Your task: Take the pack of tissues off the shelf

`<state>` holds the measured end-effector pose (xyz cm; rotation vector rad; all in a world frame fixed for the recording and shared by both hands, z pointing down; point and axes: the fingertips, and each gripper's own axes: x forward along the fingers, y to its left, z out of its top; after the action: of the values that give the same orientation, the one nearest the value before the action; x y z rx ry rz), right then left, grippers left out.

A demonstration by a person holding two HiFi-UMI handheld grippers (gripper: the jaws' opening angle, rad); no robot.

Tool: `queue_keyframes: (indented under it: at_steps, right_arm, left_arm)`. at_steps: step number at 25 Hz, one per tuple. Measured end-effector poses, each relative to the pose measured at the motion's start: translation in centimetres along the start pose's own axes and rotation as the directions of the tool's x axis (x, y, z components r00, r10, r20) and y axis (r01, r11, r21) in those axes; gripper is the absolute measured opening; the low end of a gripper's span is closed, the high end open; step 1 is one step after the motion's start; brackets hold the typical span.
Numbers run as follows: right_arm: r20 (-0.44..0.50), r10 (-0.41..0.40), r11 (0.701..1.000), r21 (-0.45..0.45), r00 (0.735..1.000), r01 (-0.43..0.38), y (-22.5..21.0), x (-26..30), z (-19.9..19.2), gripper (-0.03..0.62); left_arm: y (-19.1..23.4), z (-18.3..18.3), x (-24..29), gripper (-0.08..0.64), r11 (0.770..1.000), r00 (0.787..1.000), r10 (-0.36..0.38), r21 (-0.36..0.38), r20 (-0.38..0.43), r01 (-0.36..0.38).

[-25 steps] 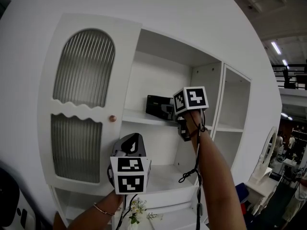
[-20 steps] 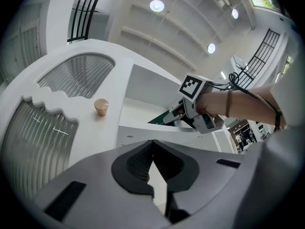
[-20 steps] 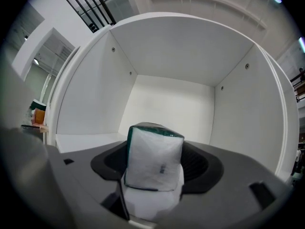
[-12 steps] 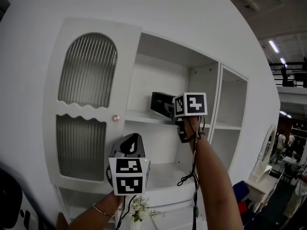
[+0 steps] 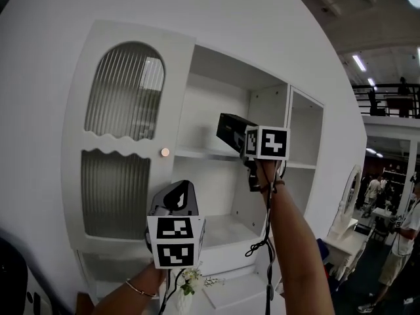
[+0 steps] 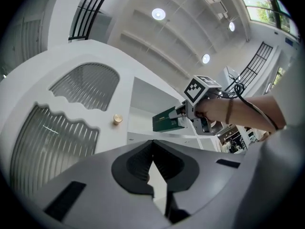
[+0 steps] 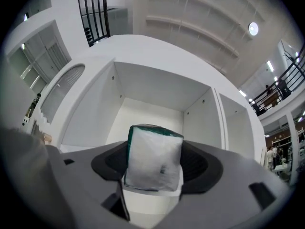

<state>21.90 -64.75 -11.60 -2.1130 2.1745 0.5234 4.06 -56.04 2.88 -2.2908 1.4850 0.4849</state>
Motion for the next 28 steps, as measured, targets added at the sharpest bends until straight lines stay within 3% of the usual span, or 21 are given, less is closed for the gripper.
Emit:
queue_keyframes:
  at_steps: [7,13,18,28]
  right_arm:
    - [0.068,-0.100,0.994,-0.037,0.993,0.102,-0.5,-5.3,0.7,0.318]
    - [0.100,-0.156,0.988,0.002,0.983,0.157,-1.0,-9.9,-0.4,0.318]
    - [0.094,-0.198,0.980,0.050,0.976,0.194,-1.7,-13.5,-2.4,0.318]
    - [0.045,-0.305,0.952,-0.016,0.951,0.306,-2.0,-20.9,-9.7,0.318]
  left_arm:
    - [-0.5,-0.7,-2.0,0.015,0.996,0.997,-0.074,-0.049,-0.005,0.074]
    - [-1.4,-1.8,-3.5,0.015,0.984,0.991,-0.136,-0.117,-0.012,0.134]
    - [-2.8,-2.3,-5.1,0.015,0.971,0.982,-0.189,-0.153,-0.017,0.184]
    - [-5.8,-6.8,-7.8,0.015,0.938,0.959,-0.274,-0.239,-0.068,0.251]
